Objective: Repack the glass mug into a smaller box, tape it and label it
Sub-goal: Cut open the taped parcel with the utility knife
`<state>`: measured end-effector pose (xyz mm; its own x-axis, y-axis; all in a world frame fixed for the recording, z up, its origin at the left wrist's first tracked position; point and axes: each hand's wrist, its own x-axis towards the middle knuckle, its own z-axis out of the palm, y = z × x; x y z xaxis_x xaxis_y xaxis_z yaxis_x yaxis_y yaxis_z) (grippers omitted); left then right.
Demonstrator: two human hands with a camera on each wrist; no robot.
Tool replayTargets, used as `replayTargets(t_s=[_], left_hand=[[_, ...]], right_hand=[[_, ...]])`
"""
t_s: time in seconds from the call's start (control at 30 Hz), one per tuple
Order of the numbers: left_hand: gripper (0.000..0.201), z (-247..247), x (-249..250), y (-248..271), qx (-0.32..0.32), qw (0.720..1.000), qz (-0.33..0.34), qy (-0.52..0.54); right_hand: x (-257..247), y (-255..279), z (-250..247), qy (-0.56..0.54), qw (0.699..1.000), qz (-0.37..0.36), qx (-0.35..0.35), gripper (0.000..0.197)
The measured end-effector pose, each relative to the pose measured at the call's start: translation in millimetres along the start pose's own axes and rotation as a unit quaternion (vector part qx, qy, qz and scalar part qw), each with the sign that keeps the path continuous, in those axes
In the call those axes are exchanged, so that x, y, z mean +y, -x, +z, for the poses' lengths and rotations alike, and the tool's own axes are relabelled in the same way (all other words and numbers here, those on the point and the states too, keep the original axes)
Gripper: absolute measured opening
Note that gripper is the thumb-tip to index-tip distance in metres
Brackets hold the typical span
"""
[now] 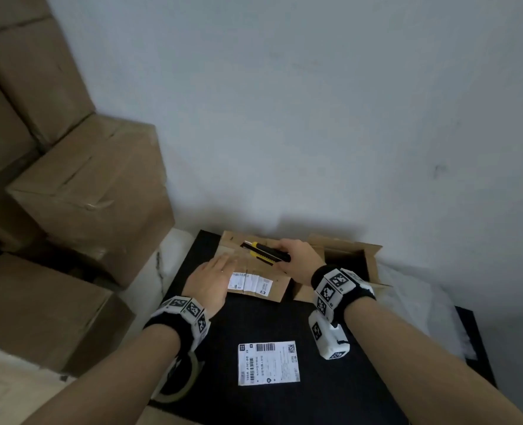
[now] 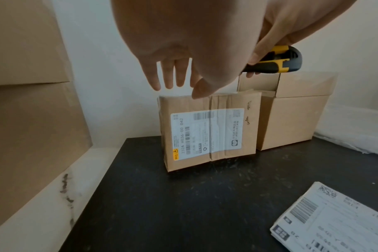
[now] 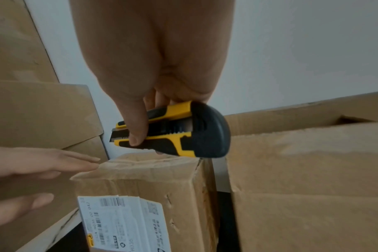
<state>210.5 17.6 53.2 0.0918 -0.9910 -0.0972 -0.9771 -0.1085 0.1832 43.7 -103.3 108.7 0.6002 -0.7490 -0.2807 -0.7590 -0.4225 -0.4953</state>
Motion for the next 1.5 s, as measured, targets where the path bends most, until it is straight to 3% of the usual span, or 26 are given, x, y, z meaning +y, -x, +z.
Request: replayTargets(t_s=[0.27,0.37,0.53,0.77,1.0,1.2,1.5], left_hand=[[0.057,9,-25,-11,0.008,0.997,0.08,-0.017],[0.063,14,-30,-10,0.022,0.995,0.094,-0.023],[0.07,20,-32,-7,0.044,0.995,0.091,0.01],[0.065,20,-31,2,0.013,0.997,0.066,0.04],[0.072,20,-30,8,0.015,0.997,0.069,0.021],[0.063,14,-28,11,-0.003,0.996,0.071,0.054],[0.063,15,-29,8,0.006,0.996,0.067,0.059]], right_hand=[[-23,-24,12,0.053,0.997,0.042,-0.033,0.025],[-30,-29,18,0.071,0.995,0.042,-0.05,0.023],[-43,-35,22,0.138,0.989,0.006,-0.058,0.028],[-58,-40,25,0.215,0.975,-0.034,-0.053,0.027],[-58,-40,29,0.237,0.969,-0.038,-0.057,0.034],[-57,-37,24,0.252,0.964,-0.061,-0.061,0.036],[-40,-39,29,0.296,0.953,-0.033,-0.059,0.04]])
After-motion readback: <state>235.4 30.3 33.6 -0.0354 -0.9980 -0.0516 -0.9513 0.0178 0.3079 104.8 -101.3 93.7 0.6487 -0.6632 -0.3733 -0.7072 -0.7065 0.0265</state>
